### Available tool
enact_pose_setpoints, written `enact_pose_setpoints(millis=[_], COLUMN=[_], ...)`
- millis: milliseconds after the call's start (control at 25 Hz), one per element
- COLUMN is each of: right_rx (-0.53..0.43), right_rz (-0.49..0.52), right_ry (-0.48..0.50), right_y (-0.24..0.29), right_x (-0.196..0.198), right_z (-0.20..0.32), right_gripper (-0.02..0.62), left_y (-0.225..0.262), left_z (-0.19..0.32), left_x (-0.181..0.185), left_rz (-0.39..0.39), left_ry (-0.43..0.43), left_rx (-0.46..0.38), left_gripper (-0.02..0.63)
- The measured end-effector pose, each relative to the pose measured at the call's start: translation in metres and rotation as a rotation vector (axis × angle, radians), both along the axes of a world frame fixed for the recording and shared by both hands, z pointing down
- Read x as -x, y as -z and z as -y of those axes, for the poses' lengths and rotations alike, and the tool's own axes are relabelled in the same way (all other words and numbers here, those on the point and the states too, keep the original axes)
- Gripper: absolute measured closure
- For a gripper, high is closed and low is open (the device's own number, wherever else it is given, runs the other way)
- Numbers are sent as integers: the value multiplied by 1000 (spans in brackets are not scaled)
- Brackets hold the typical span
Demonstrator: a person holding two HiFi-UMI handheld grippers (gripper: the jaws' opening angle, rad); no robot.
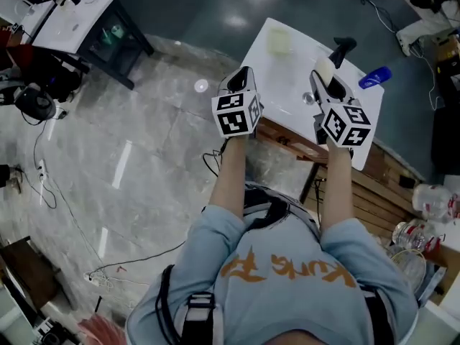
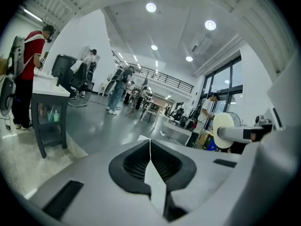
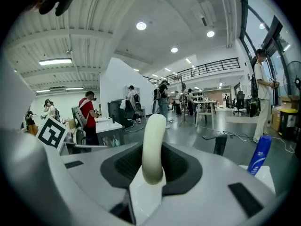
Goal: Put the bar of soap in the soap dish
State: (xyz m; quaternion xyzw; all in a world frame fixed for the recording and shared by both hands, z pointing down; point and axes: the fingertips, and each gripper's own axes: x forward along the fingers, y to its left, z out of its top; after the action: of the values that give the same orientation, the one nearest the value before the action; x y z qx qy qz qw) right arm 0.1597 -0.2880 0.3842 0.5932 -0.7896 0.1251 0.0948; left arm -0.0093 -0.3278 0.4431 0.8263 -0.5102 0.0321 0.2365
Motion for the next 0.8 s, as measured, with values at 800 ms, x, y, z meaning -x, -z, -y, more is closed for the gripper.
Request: enact_pose_setpoints(millis=[800], right_rx=[187], right_rz=[40], right_ry=[-7], right_y=[-80], right_x=[-24], right_z=[89], right_gripper=[465], left_y=[-66], left_z=[83], left_x=[-23], left_rz=[-4], left_ry=[-10], left_rx=[137], left_gripper=[581])
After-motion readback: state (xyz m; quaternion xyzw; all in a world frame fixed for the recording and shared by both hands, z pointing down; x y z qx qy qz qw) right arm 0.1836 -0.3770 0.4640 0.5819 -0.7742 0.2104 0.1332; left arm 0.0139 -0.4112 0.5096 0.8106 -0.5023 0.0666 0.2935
